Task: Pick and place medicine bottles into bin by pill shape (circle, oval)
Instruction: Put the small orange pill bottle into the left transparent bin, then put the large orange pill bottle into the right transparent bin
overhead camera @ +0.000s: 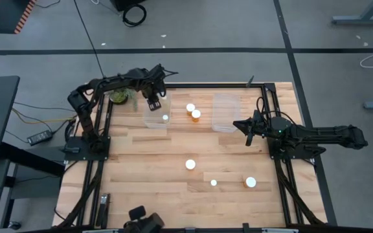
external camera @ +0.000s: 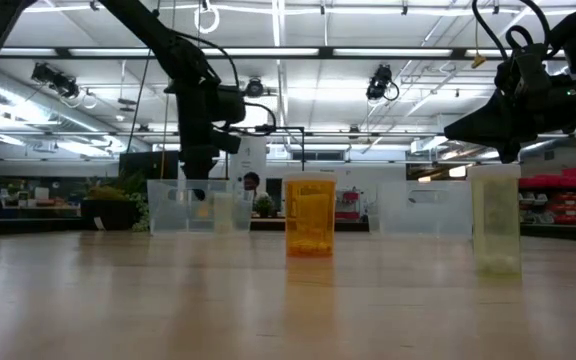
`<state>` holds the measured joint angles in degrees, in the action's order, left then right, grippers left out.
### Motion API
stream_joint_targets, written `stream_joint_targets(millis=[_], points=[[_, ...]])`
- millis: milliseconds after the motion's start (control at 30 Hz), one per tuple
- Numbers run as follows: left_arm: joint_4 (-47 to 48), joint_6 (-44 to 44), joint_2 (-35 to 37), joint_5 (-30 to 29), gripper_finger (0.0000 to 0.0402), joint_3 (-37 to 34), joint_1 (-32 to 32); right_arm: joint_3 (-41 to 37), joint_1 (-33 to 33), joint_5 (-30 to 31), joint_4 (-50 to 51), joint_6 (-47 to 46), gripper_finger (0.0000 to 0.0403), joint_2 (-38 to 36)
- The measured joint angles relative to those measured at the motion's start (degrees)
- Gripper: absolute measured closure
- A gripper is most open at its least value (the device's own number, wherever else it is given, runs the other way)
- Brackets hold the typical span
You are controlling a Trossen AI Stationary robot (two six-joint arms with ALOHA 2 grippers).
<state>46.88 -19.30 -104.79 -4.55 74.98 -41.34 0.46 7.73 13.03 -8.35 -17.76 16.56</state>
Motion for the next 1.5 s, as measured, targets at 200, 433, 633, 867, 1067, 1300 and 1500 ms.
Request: stream_joint_targets(millis=[200, 433, 633, 867, 1067, 1300, 1500], points=[[0.3, 2.8, -0.7, 2.7, 0.0272, 0.0, -0.9, 0.0, 0.0, 0.0, 0.0, 0.0, 0.0364, 0.0], [0.7, 4.9, -1.1, 4.1, 0.0275, -0.5, -0.8, 0.0, 0.0, 0.0, 0.1, 0.0, 0.0364, 0.0], [0.8, 6.1, -1.1, 4.1, 0.0264, -0.5, -0.7, 0.0, 0.0, 0.0, 0.1, 0.0, 0.0364, 0.0], [0.8, 6.2, -1.1, 4.1, 0.0257, -0.5, -0.1, 0.0, 0.0, 0.0, 0.1, 0.0, 0.0364, 0.0], [0.8, 5.9, -1.1, 4.1, 0.0248, -0.5, -0.1, 0.0, 0.0, 0.0, 0.1, 0.0, 0.0364, 0.0], [1.0, 4.7, -1.1, 4.1, 0.0232, -0.5, -0.1, 0.0, 0.0, 0.0, 0.1, 0.0, 0.0364, 0.0], [1.0, 4.5, -1.1, 4.1, 0.0210, -0.5, 0.1, 0.0, 0.0, 0.0, 0.1, 0.0, 0.0364, 0.0]])
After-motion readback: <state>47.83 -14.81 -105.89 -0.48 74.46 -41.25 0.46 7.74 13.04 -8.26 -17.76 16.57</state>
